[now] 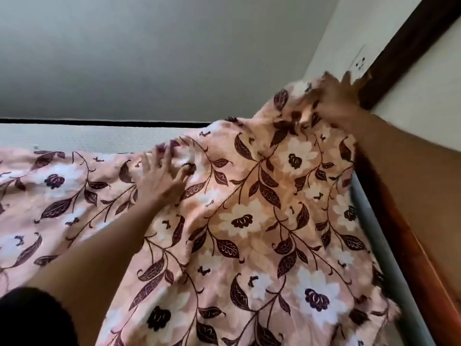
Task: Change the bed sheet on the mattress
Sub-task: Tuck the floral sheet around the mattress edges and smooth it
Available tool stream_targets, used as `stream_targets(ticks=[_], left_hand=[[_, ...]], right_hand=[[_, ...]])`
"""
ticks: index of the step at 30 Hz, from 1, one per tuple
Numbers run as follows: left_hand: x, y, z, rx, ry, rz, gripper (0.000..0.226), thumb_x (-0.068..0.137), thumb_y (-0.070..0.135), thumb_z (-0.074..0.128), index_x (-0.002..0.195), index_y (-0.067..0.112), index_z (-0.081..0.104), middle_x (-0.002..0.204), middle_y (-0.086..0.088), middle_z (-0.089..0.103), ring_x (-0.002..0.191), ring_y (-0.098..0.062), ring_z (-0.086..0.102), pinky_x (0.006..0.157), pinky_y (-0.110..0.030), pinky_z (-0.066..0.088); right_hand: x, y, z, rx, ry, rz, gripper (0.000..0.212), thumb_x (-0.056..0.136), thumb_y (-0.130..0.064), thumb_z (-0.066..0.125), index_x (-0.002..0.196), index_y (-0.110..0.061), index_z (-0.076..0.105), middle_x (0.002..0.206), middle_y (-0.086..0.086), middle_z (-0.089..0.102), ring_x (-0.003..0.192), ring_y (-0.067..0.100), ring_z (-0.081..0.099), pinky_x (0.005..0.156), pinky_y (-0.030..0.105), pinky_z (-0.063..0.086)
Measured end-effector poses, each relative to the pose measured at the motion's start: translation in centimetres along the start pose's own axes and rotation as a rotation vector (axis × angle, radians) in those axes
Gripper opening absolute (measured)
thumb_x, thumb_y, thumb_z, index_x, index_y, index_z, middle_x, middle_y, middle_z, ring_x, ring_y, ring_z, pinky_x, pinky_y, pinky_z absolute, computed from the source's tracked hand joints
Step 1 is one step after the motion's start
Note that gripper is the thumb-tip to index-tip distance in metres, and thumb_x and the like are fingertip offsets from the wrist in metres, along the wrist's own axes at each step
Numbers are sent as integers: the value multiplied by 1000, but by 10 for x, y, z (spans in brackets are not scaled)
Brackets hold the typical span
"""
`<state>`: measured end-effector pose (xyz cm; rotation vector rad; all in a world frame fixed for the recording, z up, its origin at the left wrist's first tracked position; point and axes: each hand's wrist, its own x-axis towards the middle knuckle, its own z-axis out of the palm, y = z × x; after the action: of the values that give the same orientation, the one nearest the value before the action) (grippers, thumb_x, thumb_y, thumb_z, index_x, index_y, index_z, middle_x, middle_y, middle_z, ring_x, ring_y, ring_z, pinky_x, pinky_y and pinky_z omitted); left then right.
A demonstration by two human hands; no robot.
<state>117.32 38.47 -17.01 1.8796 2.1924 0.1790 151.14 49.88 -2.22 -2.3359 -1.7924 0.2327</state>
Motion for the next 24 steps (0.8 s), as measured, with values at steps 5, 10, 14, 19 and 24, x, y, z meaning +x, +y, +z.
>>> stream_targets(ticks=[5,10,14,19,24], left_hand=[[9,-1,-8,124,-56,52,69,90,63,13,148,33,-9,157,-5,-12,144,-31,-6,111,-59,-1],[26,10,-10,84,-9,125,57,99,46,23,149,21,15,157,-8,11,144,-29,7,114,-55,7],[48,42,-6,29,133,229,35,98,20,36,126,6,52,136,-16,48,126,-34,41,103,-49,29],[81,79,8,-62,97,271,32,89,35,60,112,14,67,113,-13,62,100,-34,58,73,-34,43],[87,113,29,-99,45,369,50,86,56,51,112,16,64,100,-9,66,88,-32,61,66,-32,41]], right_hand=[[-83,-2,77,10,-24,5,68,96,-20,46,151,-28,6,157,8,-12,142,32,-17,113,56,-3],[-119,16,141,-165,-51,45,71,93,-63,15,146,-29,-17,153,6,-28,139,29,-26,105,57,-18],[-109,51,158,-157,-124,105,84,79,-76,4,144,-32,-25,151,4,-33,139,28,-27,106,65,-14],[-91,78,176,-200,-120,28,88,69,-87,0,141,-42,-22,154,2,-26,142,33,-17,103,70,-7],[-94,81,190,-196,56,12,82,80,-79,9,148,-35,-5,158,7,-10,144,33,-7,107,68,1]])
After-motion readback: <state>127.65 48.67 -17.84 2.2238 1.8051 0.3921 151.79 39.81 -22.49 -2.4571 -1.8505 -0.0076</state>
